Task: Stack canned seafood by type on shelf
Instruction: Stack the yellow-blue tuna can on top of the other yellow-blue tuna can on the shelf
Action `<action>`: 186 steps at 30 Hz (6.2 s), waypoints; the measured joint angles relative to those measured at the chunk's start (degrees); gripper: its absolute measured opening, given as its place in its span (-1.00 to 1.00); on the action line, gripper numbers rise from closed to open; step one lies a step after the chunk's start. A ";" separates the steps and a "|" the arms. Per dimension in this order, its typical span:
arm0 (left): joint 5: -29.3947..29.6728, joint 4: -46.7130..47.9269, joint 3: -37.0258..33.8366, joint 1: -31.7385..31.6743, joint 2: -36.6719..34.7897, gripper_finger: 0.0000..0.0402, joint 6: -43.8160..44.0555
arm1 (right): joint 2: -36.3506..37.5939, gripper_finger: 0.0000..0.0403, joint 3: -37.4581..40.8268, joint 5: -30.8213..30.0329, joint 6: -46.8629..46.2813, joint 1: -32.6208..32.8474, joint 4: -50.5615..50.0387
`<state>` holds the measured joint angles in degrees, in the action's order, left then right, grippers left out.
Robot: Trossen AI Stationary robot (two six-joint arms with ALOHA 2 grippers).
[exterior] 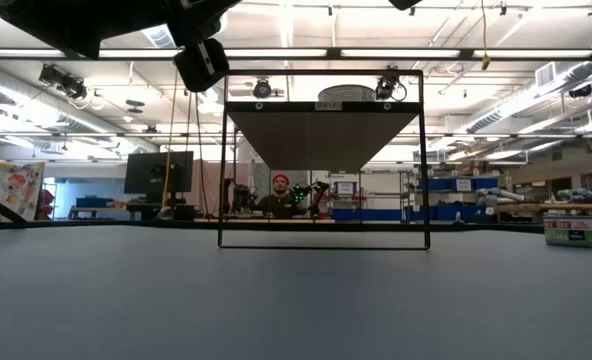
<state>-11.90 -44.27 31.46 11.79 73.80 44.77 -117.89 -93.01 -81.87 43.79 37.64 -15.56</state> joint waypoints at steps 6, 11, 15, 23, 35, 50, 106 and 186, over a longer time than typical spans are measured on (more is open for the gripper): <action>-1.36 -0.15 0.00 0.06 -0.21 -0.29 -0.86 | 0.00 0.60 0.02 -3.09 8.44 0.19 6.06; -2.60 -0.12 -0.02 0.21 -1.31 -0.29 -0.72 | 0.00 0.62 0.04 -7.34 12.55 0.09 9.02; -1.49 0.05 -0.02 -0.10 -3.18 -0.29 -0.93 | 0.00 0.59 0.09 -6.96 11.89 0.12 9.12; 0.32 6.97 -0.04 -3.83 -9.40 -0.29 -0.84 | 0.00 0.26 0.11 -6.87 7.01 -0.37 8.70; -2.81 20.35 3.48 -19.00 -13.57 -0.29 0.68 | -0.07 -0.95 0.11 -6.40 3.72 -1.36 7.87; -8.70 31.08 10.56 -34.53 -12.45 -0.29 -1.52 | -0.09 -0.99 0.15 12.78 -38.32 0.22 -22.05; -16.03 22.78 10.54 -46.69 0.83 0.02 -2.74 | 0.10 -0.99 0.15 23.54 -70.88 0.60 -42.05; 42.23 71.68 10.47 -8.76 6.53 0.44 -10.05 | 0.11 -0.95 0.13 33.59 -73.83 -0.97 -43.72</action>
<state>30.33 27.41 41.94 3.03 80.33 34.71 -117.78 -92.88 -48.27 -30.04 36.67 -59.28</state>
